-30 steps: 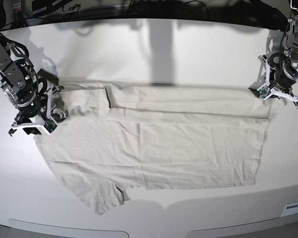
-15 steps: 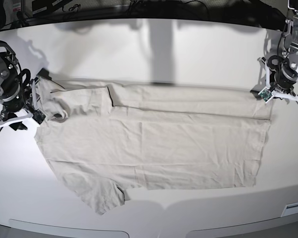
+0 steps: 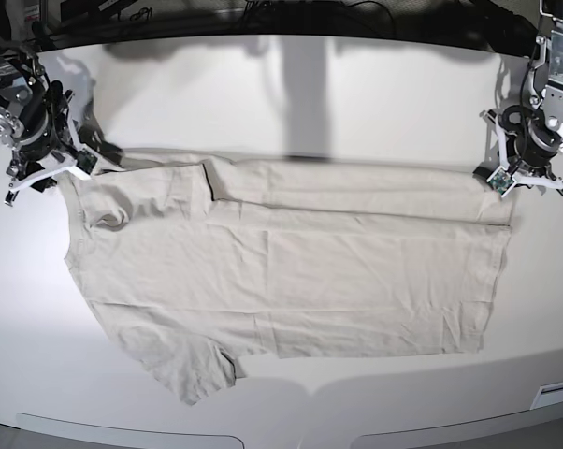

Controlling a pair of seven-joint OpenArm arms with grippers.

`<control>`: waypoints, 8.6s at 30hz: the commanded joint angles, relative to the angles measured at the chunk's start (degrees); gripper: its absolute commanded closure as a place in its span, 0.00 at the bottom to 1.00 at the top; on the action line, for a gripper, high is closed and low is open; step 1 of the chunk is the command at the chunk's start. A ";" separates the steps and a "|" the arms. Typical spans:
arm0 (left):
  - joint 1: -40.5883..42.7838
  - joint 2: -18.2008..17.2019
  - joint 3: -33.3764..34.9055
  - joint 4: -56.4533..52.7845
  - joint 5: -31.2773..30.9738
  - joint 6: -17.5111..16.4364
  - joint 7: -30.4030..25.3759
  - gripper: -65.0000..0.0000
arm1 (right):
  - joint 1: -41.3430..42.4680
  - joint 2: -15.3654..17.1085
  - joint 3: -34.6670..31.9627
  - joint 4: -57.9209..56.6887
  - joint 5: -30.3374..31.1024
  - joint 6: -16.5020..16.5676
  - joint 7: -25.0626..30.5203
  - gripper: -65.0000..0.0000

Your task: Fold the T-shirt properly

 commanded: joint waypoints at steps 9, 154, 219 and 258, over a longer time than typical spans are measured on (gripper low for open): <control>-0.02 -0.66 0.04 0.37 -0.72 -0.90 -0.09 1.00 | -8.90 -0.57 0.76 8.07 -10.38 -4.96 -4.98 0.61; -20.48 -5.57 -16.68 -31.50 -50.14 -8.54 -1.62 0.67 | 22.60 -16.57 0.87 -10.67 34.64 -6.54 7.52 0.63; -34.10 3.82 -6.84 -58.29 -43.39 -8.54 -5.49 1.00 | 68.52 -35.06 -23.30 -76.39 53.88 21.68 10.64 0.63; -32.33 5.99 -6.86 -58.29 -43.17 -8.54 -6.29 1.00 | 64.67 -46.25 -23.26 -91.82 41.35 22.21 16.33 0.64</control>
